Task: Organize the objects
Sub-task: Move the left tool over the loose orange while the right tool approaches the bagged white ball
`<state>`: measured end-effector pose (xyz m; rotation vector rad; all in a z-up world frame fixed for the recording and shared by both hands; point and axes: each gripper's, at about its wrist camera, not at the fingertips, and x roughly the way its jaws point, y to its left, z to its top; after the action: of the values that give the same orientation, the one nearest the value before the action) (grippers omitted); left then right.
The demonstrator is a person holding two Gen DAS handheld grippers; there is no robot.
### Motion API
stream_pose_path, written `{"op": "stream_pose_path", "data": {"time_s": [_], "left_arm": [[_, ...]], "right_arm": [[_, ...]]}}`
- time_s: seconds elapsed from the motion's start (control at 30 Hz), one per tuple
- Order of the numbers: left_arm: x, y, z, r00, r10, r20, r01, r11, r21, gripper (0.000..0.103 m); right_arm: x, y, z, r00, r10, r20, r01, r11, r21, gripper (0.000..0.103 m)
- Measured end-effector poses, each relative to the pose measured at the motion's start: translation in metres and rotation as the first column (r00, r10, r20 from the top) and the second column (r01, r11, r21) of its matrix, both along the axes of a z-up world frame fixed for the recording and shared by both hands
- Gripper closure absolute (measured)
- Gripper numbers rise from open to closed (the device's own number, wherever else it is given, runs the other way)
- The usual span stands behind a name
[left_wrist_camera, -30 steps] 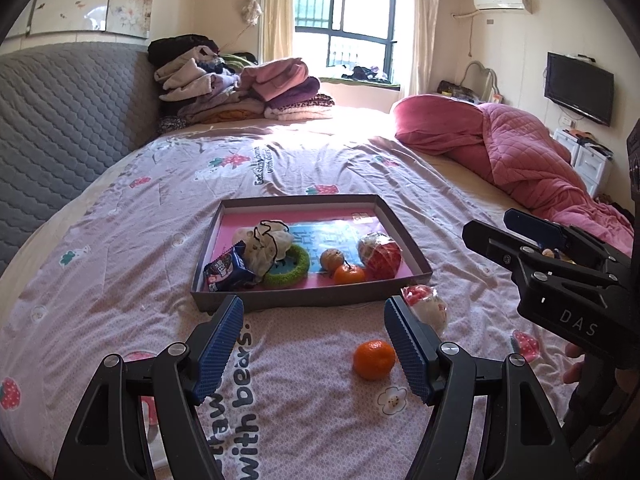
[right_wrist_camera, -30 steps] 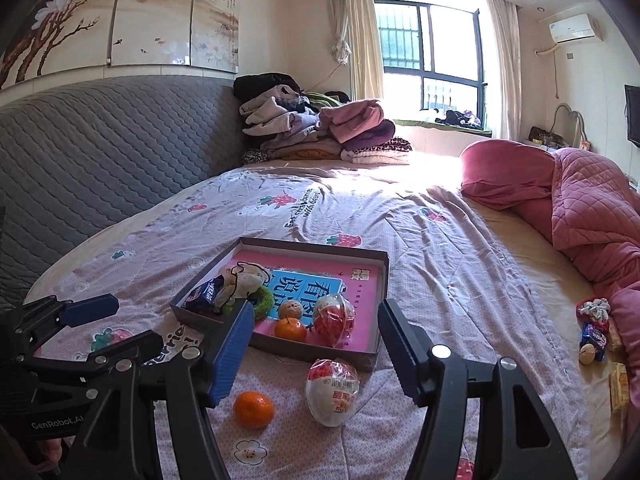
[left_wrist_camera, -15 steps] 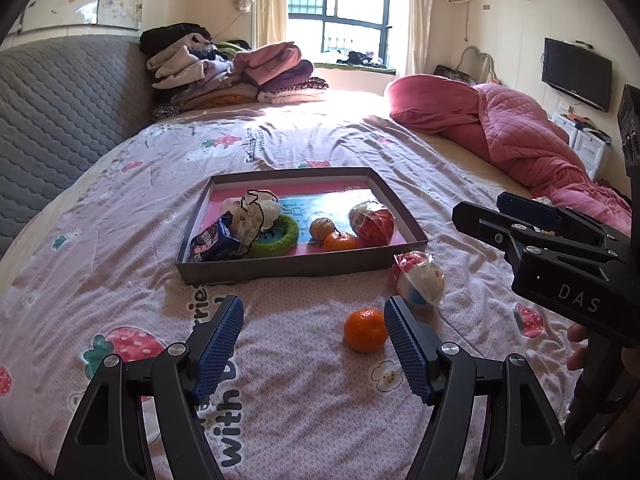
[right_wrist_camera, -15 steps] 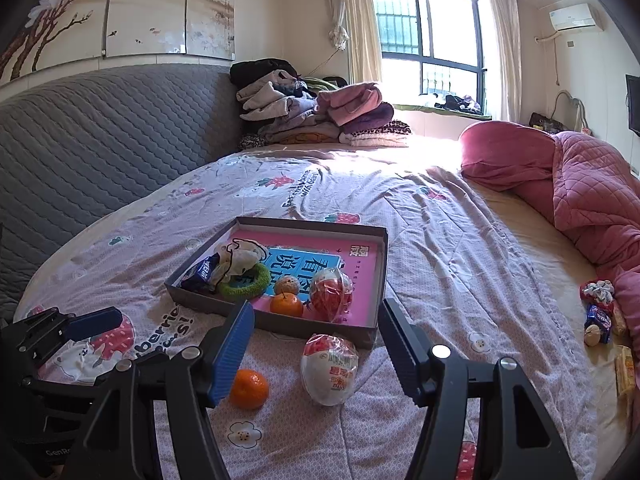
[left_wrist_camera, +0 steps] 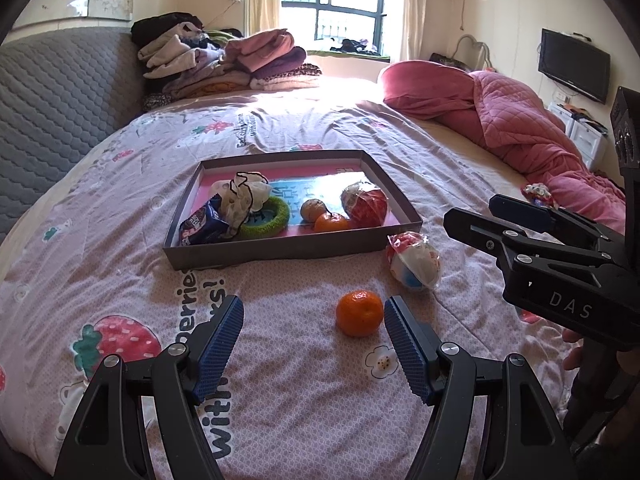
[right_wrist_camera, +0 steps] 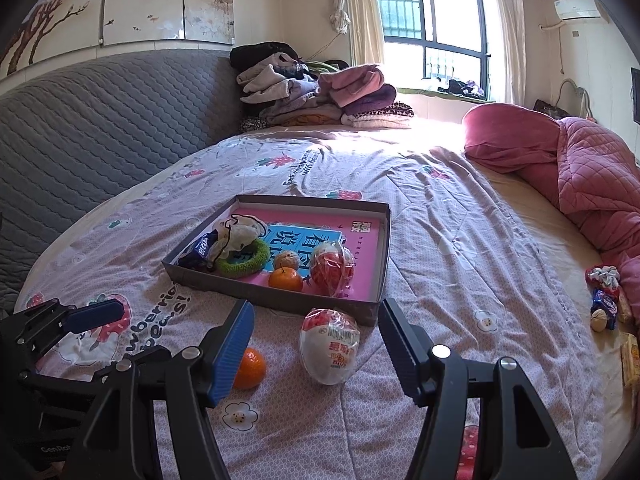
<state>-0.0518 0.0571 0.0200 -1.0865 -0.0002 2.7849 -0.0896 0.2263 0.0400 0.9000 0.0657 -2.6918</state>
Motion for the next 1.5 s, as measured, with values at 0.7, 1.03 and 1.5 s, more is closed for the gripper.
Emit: {"op": "stream_pose_path", "data": {"time_s": [0.7,1.03,1.5], "left_arm": [[-0.004,0.011,-0.032,0.993,-0.037,0.111,0.038,0.999,-0.006,0.029],[-0.013,0.018,-0.048,0.988,-0.052,0.145,0.052,0.999,0.005,0.029],[-0.040,0.031,-0.071,0.984,-0.067,0.168,0.067,0.998,0.008,0.029]], "right_arm": [[-0.004,-0.004,-0.022,0.997,0.018,0.079,-0.022,0.999,0.047,0.039],[-0.011,-0.004,-0.034,0.994,0.010,0.106,-0.016,0.998,0.058,0.039],[-0.032,-0.001,-0.058,0.988,-0.015,0.151,0.004,0.997,0.074,0.039]]}}
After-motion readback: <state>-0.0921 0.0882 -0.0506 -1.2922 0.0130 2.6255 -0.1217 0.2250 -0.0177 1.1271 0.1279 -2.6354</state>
